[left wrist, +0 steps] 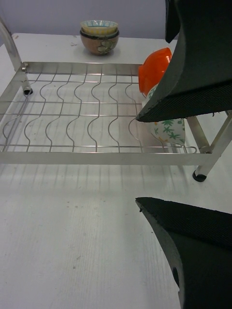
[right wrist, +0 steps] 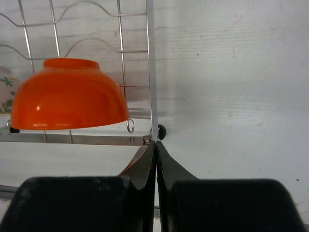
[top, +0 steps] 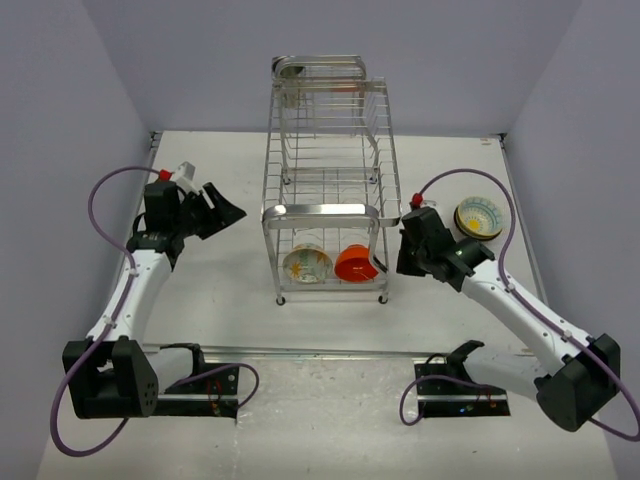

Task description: Unload the bowls from the dish rack

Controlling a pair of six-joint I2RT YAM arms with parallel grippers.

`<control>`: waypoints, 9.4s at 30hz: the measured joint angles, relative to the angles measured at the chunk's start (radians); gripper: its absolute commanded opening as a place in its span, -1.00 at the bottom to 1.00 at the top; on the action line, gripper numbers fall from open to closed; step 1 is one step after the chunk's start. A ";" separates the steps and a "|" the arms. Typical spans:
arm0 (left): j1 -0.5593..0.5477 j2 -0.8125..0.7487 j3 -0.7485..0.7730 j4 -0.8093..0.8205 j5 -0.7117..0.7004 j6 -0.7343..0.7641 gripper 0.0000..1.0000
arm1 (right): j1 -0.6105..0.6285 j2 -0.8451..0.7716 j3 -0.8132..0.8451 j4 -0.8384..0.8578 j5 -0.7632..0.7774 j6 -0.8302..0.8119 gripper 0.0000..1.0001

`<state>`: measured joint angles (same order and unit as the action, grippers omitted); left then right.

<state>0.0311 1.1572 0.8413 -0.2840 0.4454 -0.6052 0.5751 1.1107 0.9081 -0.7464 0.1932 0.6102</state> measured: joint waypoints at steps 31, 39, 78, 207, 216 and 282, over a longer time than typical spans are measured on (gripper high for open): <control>-0.098 -0.129 -0.185 0.106 0.370 -0.613 0.25 | -0.191 -0.138 0.068 0.217 -0.160 0.044 0.11; -0.172 -0.196 -0.185 0.119 0.222 -0.757 0.22 | -0.191 -0.172 0.068 0.219 -0.161 0.039 0.11; -0.497 0.090 -0.034 0.019 -0.100 -0.946 0.13 | -0.191 -0.348 0.026 0.224 -0.150 -0.003 0.11; -0.463 0.043 -0.222 0.406 -0.162 -1.010 -1.00 | -0.191 -0.486 0.011 0.154 -0.154 -0.035 0.09; -0.463 0.055 -0.232 0.446 -0.142 -1.006 -1.00 | -0.191 -0.482 0.013 0.139 -0.154 -0.035 0.09; 0.079 0.103 0.166 0.189 0.066 -0.427 -1.00 | -0.191 -0.492 0.059 0.072 -0.071 -0.134 0.11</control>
<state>0.1101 1.2602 1.0073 -0.0952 0.5110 -1.0325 0.3840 0.6189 0.9668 -0.6743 0.1226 0.4767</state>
